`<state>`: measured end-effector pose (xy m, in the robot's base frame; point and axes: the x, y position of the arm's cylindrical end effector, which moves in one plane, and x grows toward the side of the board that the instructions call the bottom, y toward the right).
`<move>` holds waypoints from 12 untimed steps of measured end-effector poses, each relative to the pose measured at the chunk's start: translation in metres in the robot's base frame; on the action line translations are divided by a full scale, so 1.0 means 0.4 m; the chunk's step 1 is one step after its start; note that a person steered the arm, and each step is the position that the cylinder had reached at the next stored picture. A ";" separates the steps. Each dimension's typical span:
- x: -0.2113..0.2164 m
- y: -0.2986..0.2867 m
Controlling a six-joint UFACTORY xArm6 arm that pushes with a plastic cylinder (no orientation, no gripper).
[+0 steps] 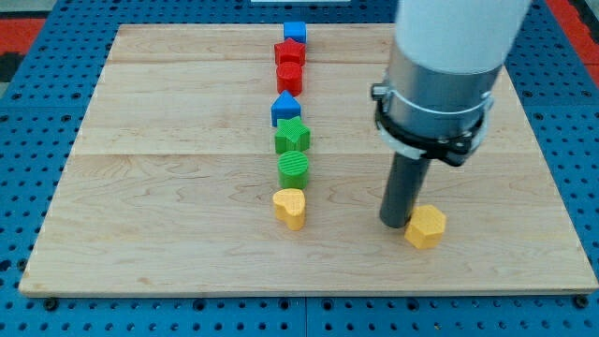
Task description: Separate the yellow heart green circle from the vertical line of blocks
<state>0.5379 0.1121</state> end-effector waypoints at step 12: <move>0.024 -0.198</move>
<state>0.5474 0.0329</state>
